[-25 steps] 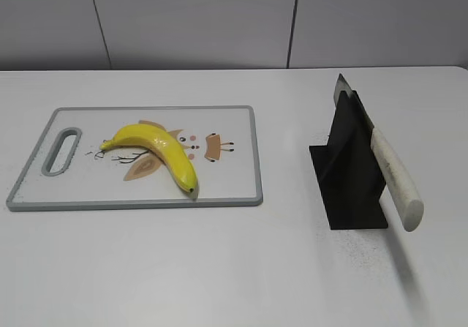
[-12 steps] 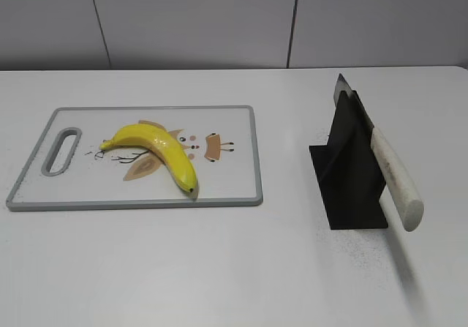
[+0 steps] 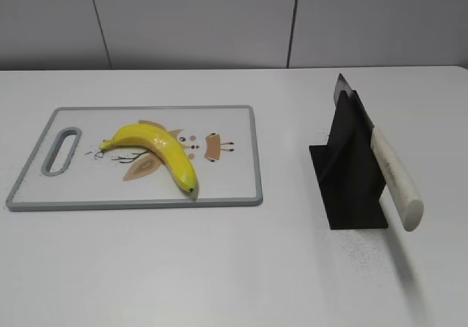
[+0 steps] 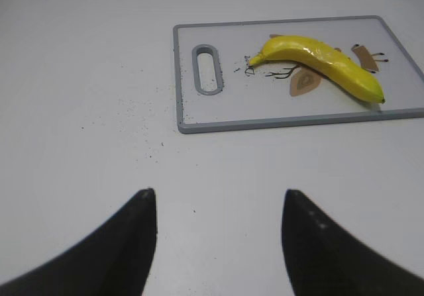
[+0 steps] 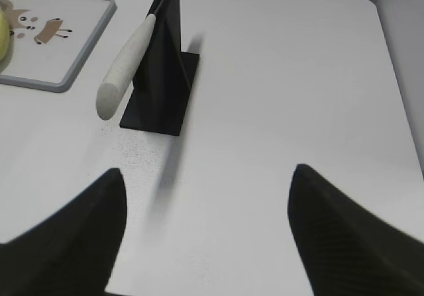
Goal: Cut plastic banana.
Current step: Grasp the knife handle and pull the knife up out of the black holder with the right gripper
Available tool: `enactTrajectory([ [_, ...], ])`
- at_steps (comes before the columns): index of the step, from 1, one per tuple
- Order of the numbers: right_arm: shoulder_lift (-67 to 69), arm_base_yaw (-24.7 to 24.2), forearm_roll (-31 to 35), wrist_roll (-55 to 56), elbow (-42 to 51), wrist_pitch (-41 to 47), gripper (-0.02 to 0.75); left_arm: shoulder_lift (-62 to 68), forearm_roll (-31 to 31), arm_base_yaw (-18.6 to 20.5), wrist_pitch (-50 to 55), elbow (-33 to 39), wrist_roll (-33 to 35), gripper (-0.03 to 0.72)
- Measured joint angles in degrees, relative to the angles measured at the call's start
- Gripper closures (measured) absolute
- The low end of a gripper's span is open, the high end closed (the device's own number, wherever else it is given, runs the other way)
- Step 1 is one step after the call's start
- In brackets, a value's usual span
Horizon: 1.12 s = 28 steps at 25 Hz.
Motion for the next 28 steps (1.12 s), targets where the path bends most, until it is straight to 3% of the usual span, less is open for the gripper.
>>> enactTrajectory([
  [11, 4.02, 0.00, -0.39, 0.00, -3.61, -0.84, 0.163, 0.00, -1.08, 0.00, 0.00, 0.00, 0.00, 0.091],
  [22, 34.23, 0.00, 2.97, 2.12, -20.38, 9.34, 0.163, 0.00, -1.07, 0.00, 0.00, 0.00, 0.00, 0.106],
  [28, 49.76, 0.00, 6.78, 3.88, -25.40, 9.69, 0.163, 0.00, -1.09, 0.00, 0.00, 0.00, 0.00, 0.107],
])
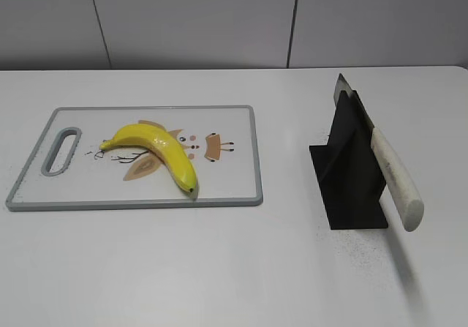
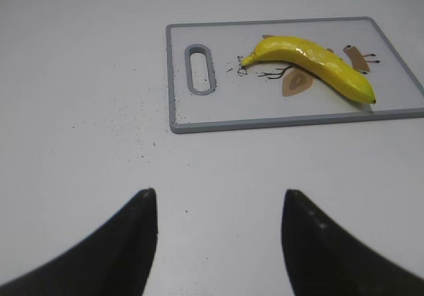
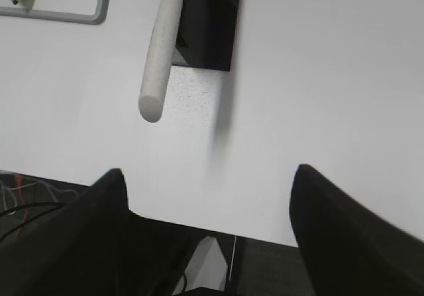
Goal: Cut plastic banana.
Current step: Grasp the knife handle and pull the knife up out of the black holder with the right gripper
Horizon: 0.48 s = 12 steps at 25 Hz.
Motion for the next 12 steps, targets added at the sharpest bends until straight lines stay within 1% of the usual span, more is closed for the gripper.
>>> enactTrajectory([
  [4, 8.28, 0.00, 2.15, 0.07, -1.36, 0.00, 0.170, 0.00, 0.00, 0.00, 0.00, 0.00, 0.00, 0.107],
  [7, 12.92, 0.82, 3.63, 0.07, -1.84, -0.54, 0.204, 0.00, 0.00, 0.00, 0.00, 0.00, 0.00, 0.107],
  [9, 15.39, 3.20, 3.83, 0.27, -1.84, -2.34, 0.232, 0.00, 0.00, 0.00, 0.00, 0.00, 0.00, 0.107],
  [12, 18.90, 9.21, 2.68, 3.83, -2.02, -6.39, 0.255, 0.00, -0.05, 0.00, 0.00, 0.00, 0.00, 0.107],
])
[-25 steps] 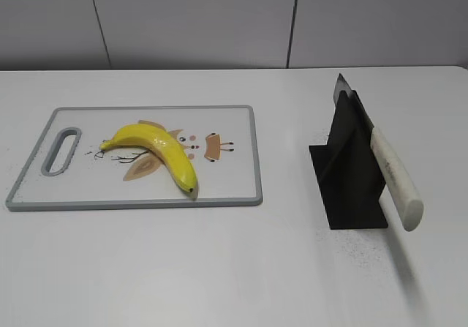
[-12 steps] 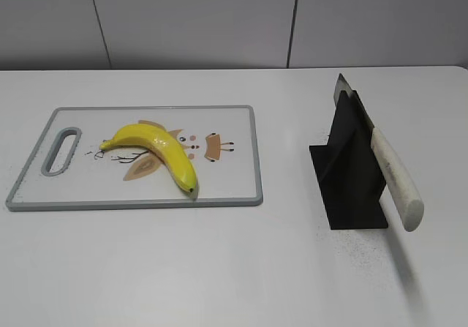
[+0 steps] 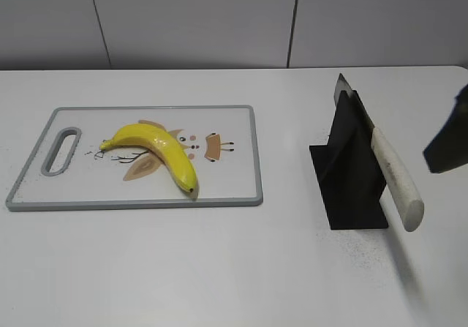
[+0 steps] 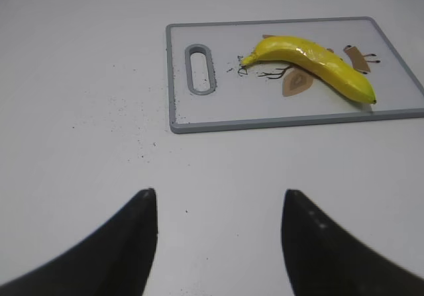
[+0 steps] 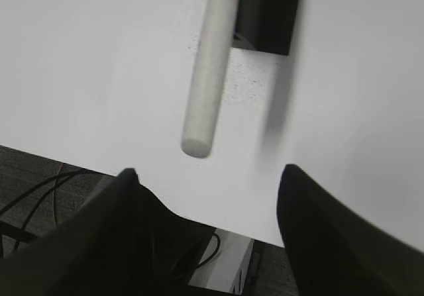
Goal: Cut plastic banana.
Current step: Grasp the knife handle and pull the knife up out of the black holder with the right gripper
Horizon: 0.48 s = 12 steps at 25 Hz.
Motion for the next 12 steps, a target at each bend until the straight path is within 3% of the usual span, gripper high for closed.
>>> enactTrajectory([
  [5, 7.77, 8.70, -9.53, 9.86, -2.73, -2.48, 0.260, 0.00, 0.00, 0.00, 0.00, 0.00, 0.00, 0.107],
  [12, 17.83, 9.61, -12.25, 12.90, -3.92, -3.32, 0.264, 0.00, 0.00, 0.00, 0.00, 0.00, 0.00, 0.107],
])
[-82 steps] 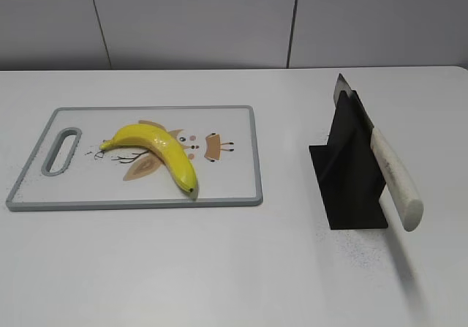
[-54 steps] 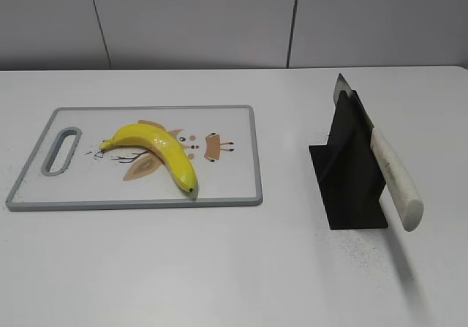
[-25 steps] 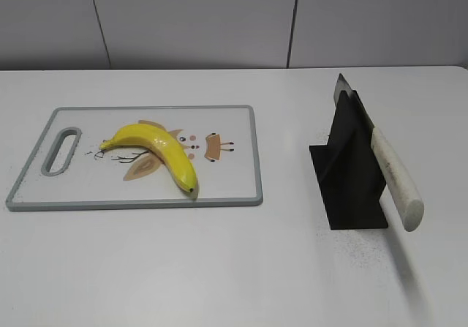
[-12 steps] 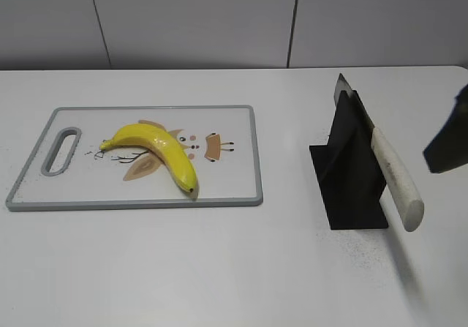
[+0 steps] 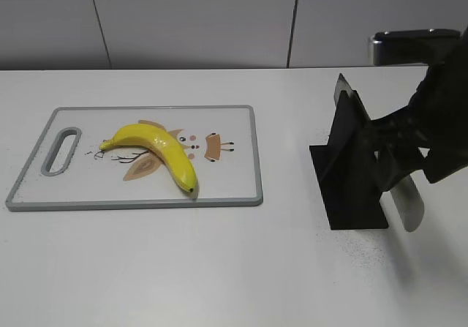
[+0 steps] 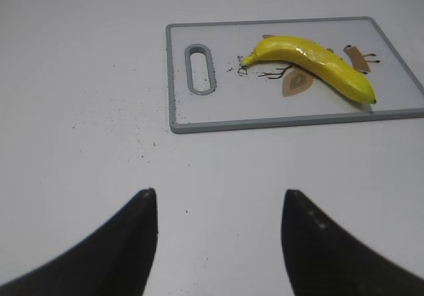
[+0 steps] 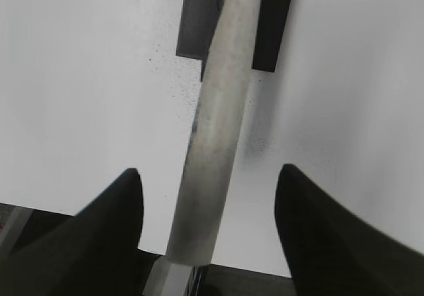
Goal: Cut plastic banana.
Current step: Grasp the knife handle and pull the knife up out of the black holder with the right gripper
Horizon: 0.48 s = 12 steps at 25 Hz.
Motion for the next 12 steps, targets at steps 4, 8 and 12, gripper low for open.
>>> enactTrajectory([
  [4, 4.62, 0.00, -0.08, 0.20, 0.00, -0.73, 0.280, 0.00, 0.00, 0.00, 0.00, 0.00, 0.00, 0.108],
  [8, 7.17, 0.00, 0.06, 1.35, 0.00, -1.67, 0.346, 0.00, 0.00, 0.00, 0.00, 0.00, 0.00, 0.108],
  [12, 7.51, 0.00, 0.91, 3.63, 0.00, -1.78, 0.533, 0.00, 0.00, 0.00, 0.00, 0.00, 0.00, 0.108],
])
